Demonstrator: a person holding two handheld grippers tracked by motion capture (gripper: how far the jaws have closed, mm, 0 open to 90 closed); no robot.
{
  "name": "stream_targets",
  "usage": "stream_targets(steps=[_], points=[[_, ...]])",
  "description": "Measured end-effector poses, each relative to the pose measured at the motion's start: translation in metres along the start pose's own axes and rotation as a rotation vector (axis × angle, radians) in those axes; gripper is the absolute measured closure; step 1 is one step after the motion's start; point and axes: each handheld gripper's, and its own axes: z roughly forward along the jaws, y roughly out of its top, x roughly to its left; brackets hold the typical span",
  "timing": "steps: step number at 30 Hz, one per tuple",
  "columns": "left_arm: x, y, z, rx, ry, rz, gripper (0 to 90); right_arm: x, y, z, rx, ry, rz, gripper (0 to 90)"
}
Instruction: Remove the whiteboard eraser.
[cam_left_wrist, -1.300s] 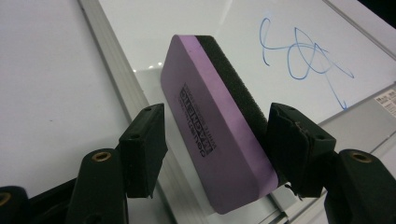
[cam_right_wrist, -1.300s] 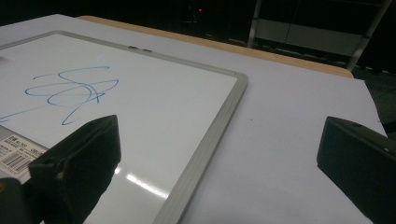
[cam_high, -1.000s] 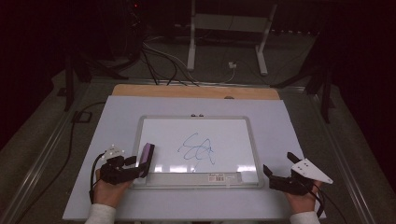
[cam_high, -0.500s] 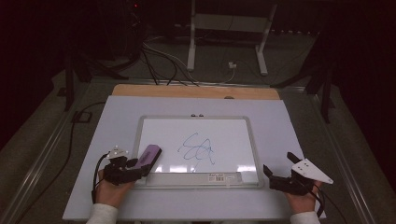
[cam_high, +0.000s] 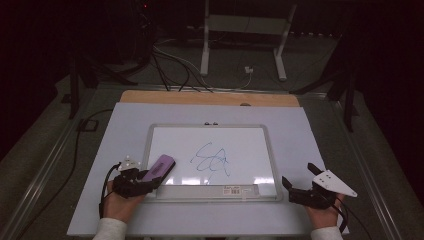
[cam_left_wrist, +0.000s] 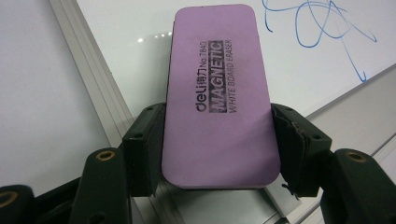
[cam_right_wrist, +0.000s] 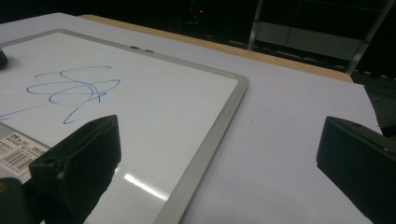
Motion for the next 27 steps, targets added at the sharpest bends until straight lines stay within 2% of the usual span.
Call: stream_targets(steps=[6,10,18,27], points=[[-0.001,0.001,-0.001,-0.001,0.005,0.007,41.7,0.0,0.0,0.0,-0.002,0.001,0.001,0.2],[-0.002,0.004,-0.005,-0.022,0.017,0.024,41.8,0.0,0.0,0.0,-0.002,-0.001,0.004,0.2],[-0.004,0.008,-0.013,-0.071,0.026,0.03,41.8,0.001,0.0,-0.001,-0.003,-0.001,0.006,0.3],[-0.005,0.016,-0.018,-0.107,0.026,0.068,41.7,-0.002,0.0,-0.002,-0.014,0.005,0.031,0.2]])
